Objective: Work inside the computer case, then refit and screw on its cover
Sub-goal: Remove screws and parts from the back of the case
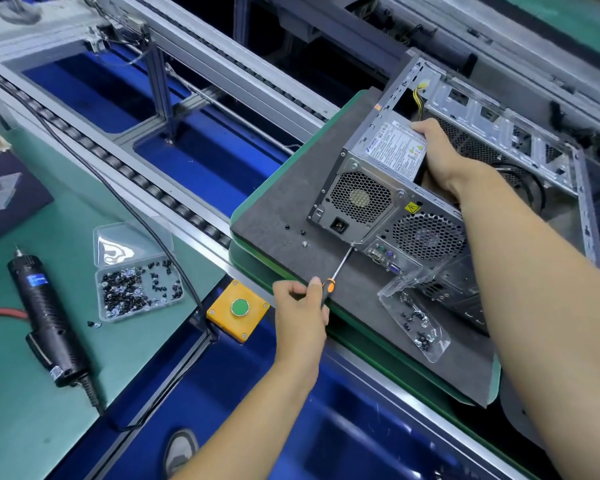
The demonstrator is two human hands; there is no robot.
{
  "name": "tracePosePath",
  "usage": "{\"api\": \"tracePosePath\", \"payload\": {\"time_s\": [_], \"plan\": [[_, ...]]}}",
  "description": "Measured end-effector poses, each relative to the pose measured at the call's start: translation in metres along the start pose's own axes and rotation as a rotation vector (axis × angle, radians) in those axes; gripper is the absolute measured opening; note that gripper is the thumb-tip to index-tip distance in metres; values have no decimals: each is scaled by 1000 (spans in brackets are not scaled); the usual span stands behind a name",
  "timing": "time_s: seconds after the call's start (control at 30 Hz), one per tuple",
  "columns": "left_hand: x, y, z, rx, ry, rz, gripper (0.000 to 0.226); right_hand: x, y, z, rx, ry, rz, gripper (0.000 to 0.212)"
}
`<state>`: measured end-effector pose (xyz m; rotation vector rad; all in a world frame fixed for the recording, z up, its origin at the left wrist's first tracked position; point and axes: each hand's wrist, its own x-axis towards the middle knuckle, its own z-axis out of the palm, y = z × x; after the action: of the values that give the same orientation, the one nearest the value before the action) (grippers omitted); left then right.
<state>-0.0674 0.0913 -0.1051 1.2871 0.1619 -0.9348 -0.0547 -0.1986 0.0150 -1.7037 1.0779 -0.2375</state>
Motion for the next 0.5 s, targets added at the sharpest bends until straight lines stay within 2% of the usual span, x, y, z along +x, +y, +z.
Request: {"api": "tracePosePath", "payload": {"time_s": [0.07,0.17,0.2,0.27,0.33,0.4,0.47,0.5], "plan": [[-1,-7,-1,283,27,351,25,1,0,0,1,-2,7,63],[6,-15,-8,1009,150,873,20,3,0,-1,-4,-2,9,62],[9,-16,-10,1186,142,993,23,4,1,-1,-5,-1,9,61],[18,-18,-14,1378,147,1162,39,4,2,-2,-1,-6,4,56],[24,-21,-19,1419,203,1240,51,5,2,-2,5,-13,-7,53],[21,-18,-18,1411,216,1247,41,5,1,-2,-5,-10,-13,51],[12,-13,-15,1263,182,1055,18,5,1,-2,-13,-9,-13,50],[8,-11,-13,1119,150,903,15,5,1,-2,-15,-6,-12,49]]}}
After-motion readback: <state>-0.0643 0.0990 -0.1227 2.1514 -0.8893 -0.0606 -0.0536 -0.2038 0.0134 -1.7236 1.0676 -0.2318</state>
